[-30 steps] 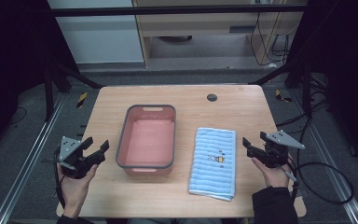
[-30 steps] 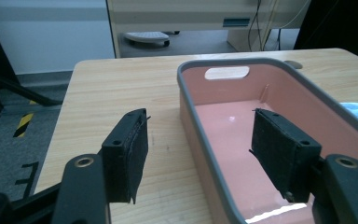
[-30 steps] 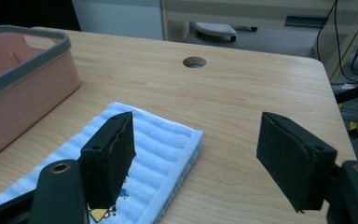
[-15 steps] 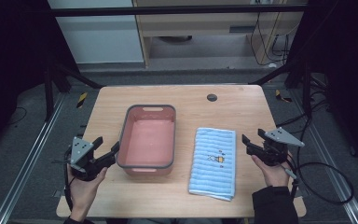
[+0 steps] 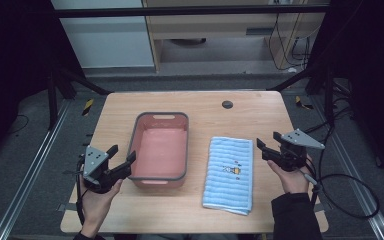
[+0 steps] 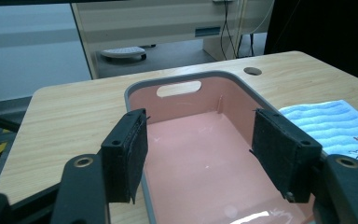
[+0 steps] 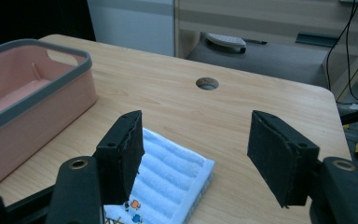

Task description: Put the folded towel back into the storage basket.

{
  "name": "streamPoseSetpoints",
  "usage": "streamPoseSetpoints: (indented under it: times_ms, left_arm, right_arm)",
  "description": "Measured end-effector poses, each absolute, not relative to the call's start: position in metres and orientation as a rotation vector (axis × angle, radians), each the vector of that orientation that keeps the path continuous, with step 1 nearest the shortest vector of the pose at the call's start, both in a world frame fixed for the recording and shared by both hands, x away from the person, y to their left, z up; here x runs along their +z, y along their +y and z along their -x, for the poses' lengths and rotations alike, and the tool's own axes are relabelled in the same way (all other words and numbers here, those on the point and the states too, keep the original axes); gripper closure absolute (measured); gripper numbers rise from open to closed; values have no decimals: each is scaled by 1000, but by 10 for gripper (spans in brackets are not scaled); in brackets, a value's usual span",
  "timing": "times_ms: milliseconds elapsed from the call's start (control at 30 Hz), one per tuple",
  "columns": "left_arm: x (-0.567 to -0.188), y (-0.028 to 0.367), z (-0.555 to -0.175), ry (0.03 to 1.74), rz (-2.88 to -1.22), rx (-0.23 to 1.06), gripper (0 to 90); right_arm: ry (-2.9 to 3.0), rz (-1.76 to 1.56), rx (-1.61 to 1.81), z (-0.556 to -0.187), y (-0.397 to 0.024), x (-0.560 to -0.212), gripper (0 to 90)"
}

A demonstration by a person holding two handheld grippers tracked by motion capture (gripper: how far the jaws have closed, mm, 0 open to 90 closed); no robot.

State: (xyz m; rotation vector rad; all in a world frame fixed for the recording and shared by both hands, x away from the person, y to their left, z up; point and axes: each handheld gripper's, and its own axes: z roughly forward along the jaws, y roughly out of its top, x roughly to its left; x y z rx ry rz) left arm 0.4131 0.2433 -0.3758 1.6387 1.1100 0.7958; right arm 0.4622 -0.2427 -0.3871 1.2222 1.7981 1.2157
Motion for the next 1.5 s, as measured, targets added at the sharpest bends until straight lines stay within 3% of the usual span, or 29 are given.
streamPoseSetpoints:
  times_ms: [667, 1500]
  left_arm:
    - [-376, 192, -422, 1032, -1670, 731, 400]
    - [-388, 131, -422, 933, -1753, 658, 417]
  right_arm:
    - [1824, -1217, 1221, -476, -231, -375, 446]
    - [1822, -1226, 1199, -489, -230, -383, 449]
